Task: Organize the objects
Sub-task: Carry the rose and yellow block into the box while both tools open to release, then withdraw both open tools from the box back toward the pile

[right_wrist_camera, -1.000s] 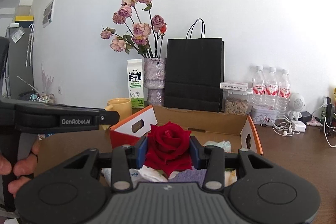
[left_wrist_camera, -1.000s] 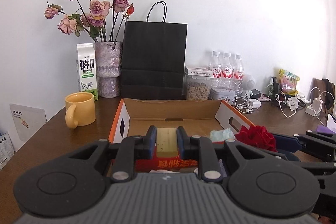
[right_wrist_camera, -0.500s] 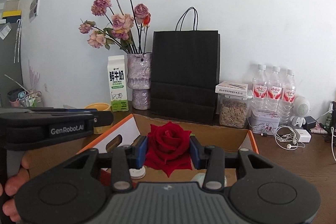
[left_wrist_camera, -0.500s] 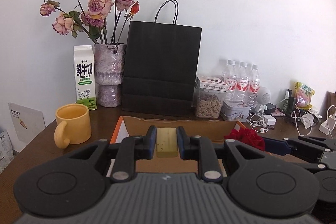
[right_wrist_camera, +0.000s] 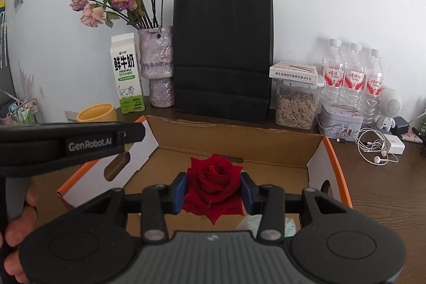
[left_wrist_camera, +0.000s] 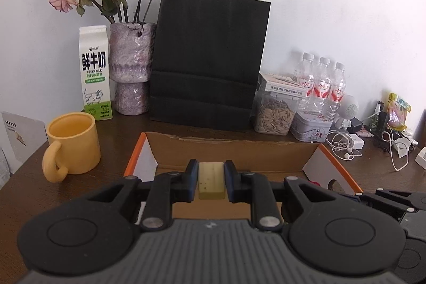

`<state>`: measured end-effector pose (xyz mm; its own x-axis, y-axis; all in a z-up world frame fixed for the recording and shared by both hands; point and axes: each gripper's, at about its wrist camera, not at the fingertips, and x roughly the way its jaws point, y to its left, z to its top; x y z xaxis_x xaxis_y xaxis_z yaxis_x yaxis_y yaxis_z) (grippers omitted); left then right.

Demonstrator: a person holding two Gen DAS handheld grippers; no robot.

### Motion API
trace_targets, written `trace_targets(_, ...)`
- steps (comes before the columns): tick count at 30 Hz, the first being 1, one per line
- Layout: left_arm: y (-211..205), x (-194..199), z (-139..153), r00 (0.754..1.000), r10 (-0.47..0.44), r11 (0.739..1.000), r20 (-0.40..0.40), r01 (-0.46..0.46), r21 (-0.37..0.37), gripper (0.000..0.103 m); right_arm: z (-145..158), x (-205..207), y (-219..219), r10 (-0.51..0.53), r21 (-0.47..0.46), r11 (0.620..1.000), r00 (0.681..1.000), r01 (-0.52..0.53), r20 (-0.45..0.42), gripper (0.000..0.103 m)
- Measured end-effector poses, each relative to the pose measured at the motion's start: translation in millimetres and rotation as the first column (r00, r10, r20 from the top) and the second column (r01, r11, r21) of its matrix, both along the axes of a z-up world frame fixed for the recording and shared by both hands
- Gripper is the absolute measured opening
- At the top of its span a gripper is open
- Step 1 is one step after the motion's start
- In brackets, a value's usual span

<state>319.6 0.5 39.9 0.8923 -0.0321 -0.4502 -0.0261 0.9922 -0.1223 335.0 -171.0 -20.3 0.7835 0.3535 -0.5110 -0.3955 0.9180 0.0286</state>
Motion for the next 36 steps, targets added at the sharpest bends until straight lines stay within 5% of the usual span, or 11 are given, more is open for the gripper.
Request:
trace_targets(6,-2,3,-8,1.0,-0.009,1.0,-0.027,0.009,0.007,0.023,-4,1,1,-0.005,-0.013,1.0,1.0,0.005,-0.006,0.047)
trace_targets(7,-2,2,-8,1.0,-0.008,1.0,-0.024,0.008,0.007,0.034,-4,1,1,-0.009,-0.015,1.0,1.0,0.009,-0.006,0.058)
trace_targets(8,-2,2,-7,1.0,-0.007,1.0,-0.022,0.007,0.005,0.059,-4,1,1,-0.013,-0.015,1.0,1.0,0.012,-0.01,0.067)
trace_targets(10,-2,-2,-5,1.0,0.0,1.0,0.006,0.0,0.0,0.095,-4,1,1,-0.019,-0.021,1.0,1.0,0.019,-0.01,0.1)
trace_targets(11,-2,-3,-3,1.0,0.01,1.0,0.021,-0.01,0.008,0.103,-4,0,0,-0.023,-0.022,0.999,1.0,0.023,-0.004,0.103)
trace_targets(36,-3,-24,14,0.998,0.019,1.0,0.062,-0.021,0.02,0.103,10,-20,-9,-0.01,0.025,1.0,0.998,0.009,0.056,0.103)
